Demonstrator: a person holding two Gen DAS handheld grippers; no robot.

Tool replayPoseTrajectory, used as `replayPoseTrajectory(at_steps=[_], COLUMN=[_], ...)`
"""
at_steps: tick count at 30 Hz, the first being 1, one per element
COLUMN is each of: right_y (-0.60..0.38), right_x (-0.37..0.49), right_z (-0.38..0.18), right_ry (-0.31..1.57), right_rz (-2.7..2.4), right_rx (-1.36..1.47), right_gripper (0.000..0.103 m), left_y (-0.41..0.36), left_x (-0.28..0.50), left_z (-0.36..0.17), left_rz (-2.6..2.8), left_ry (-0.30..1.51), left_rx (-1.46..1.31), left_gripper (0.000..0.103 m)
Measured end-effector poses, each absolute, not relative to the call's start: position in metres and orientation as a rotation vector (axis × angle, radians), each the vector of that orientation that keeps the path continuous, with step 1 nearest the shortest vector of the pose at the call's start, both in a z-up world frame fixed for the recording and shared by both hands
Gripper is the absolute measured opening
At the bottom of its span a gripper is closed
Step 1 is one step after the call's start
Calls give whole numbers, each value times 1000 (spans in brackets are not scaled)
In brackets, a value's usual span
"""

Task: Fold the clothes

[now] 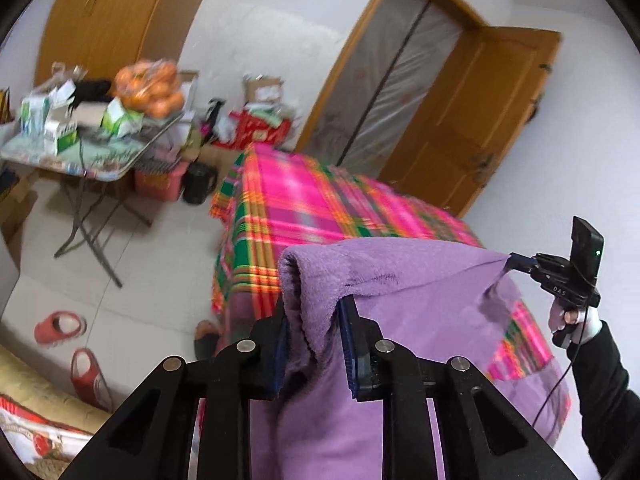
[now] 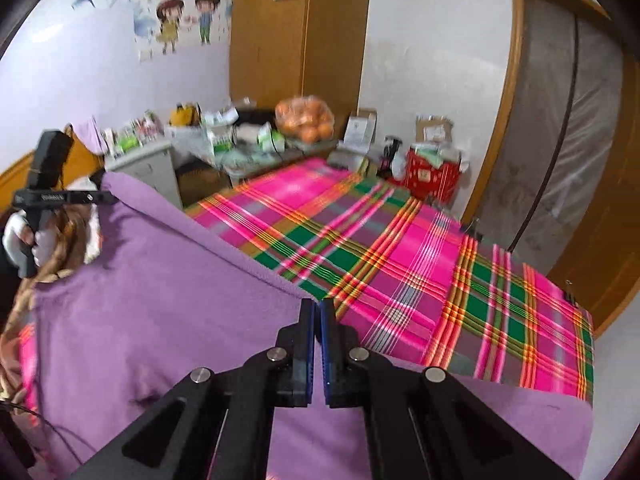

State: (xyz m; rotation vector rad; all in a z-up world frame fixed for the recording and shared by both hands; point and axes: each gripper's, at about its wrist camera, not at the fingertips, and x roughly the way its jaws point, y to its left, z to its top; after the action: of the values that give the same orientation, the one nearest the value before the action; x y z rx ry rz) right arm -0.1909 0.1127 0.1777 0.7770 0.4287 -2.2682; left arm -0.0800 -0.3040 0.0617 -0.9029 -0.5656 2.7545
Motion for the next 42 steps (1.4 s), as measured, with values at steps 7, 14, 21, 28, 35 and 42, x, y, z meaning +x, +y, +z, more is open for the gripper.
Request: replayPoseTrajectory(at_steps=[7,14,21,28,35,42], right_y=[144,150,171,170,155,150], right_x=[-84,-8,-62,-124,-145,-157], right_z=[199,163,128,110,97,86], right_ry=[348,376,-100,-401,-380,-388], right_rz=[-2285,-2265,-2319,-2306,-2316,-2350], right_rx=[667,722,996,1176,1284,1345], right_gripper=[0,1,38,49,49,9], left_y=[-278,-266,-255,-237,-229,-231], left_x=[4,66,91,103,109,110], left_z=[71,33,31,17,6,17], left_rz=[2746,2797,2792,2834,2834,2812], left_ry=[-483,-491,-704,-951,-1104,-1213], left_rx=[-734,-776,-785,-785,-836,-778], left_gripper=[24,24,37,54,54,54])
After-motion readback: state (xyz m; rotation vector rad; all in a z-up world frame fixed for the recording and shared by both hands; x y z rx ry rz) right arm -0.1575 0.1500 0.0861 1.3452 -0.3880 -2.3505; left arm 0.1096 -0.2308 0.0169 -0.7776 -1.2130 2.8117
